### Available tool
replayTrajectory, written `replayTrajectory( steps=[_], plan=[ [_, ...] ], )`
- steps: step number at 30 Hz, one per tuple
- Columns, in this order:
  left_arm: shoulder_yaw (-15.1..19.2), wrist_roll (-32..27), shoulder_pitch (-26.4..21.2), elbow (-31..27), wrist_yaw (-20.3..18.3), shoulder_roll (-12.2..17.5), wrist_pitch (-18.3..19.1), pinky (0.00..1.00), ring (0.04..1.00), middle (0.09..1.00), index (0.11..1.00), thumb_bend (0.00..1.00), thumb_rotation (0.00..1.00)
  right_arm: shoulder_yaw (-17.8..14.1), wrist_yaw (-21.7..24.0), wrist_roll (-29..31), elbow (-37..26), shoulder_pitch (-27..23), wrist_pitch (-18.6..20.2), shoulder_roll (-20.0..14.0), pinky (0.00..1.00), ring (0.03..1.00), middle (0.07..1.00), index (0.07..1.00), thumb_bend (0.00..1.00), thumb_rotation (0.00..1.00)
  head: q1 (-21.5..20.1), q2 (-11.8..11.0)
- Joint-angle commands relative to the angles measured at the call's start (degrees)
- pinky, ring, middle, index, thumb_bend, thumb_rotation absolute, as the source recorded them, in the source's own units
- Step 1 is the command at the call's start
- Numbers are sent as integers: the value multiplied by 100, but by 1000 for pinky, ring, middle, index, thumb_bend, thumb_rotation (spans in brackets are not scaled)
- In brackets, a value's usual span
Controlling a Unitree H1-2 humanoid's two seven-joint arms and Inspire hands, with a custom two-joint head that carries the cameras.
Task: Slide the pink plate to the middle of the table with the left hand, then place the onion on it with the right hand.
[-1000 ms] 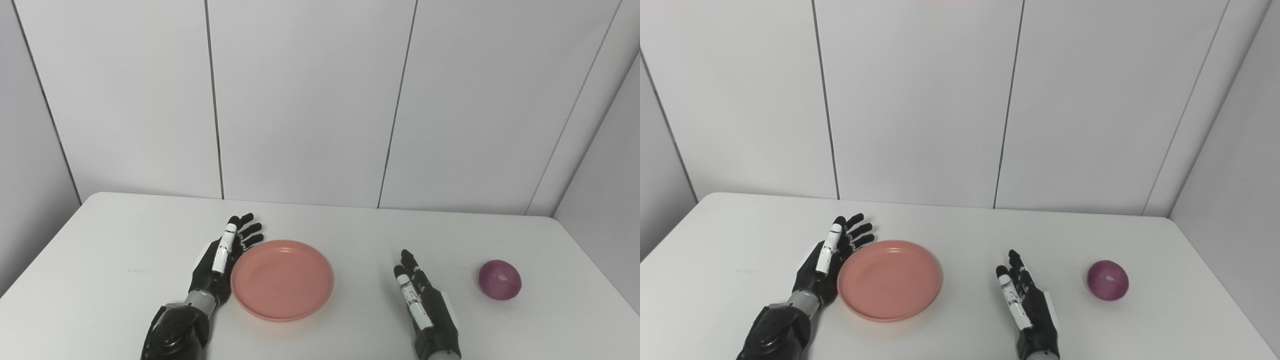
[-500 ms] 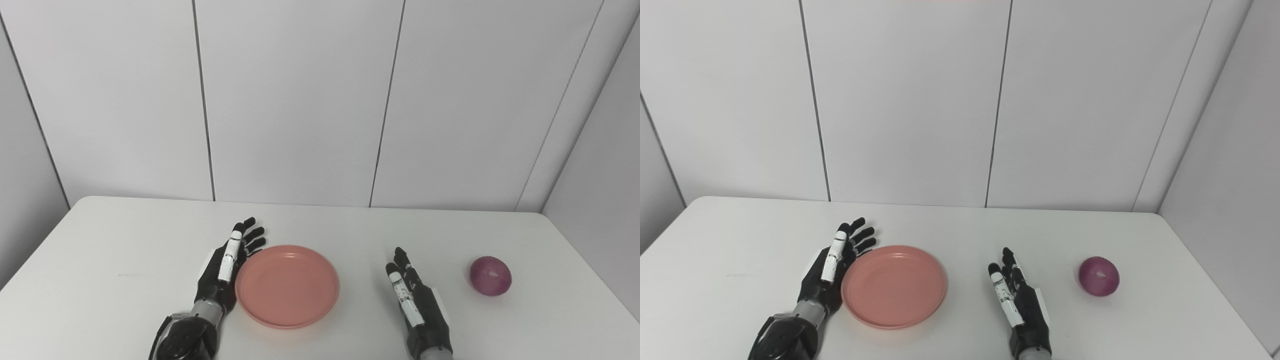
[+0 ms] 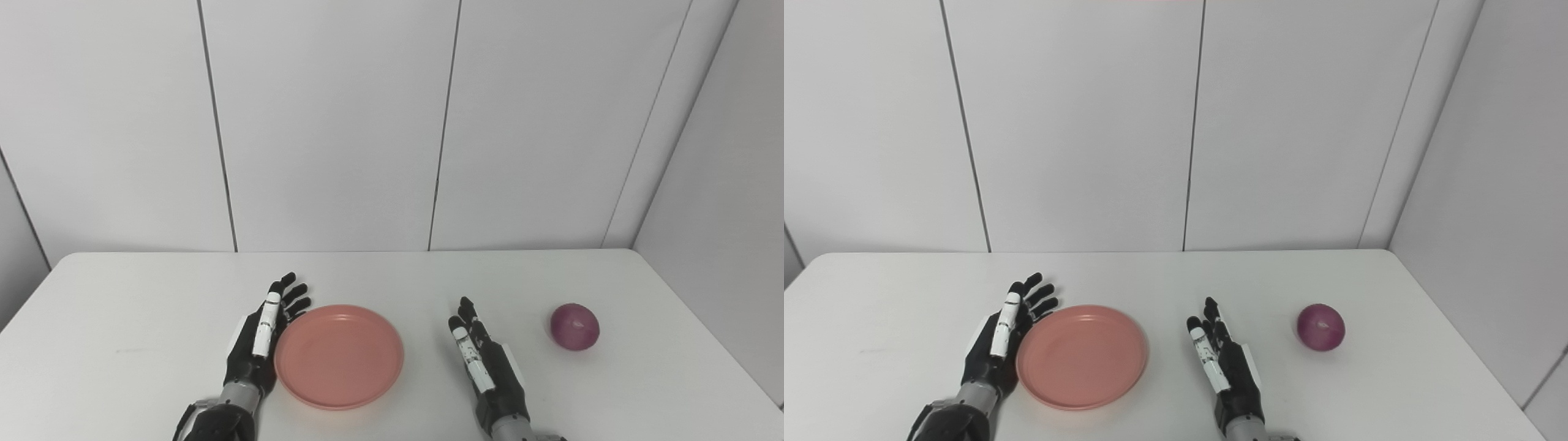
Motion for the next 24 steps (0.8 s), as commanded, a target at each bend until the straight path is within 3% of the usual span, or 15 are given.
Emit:
replayTrajectory(
  steps=[1, 11, 24],
  plan=[
    [-35, -15, 41, 35, -17, -62, 74, 871, 871, 892, 905, 521, 1000, 145, 203, 36, 13, -164, -27, 50, 1000, 1000, 1000, 999, 503, 765, 6, 8],
    [-212, 247, 179, -228, 153, -149, 355, 867, 862, 877, 887, 528, 1000, 131, 191, 119, 36, -167, -63, 59, 1000, 1000, 1000, 1000, 477, 745, 23, 16],
    [-313, 233, 259, -386, 169, -260, 387, 845, 857, 870, 878, 503, 1000, 96, 193, 180, -26, -143, -26, 32, 1000, 1000, 1000, 995, 486, 725, 143, 60]
  ],
)
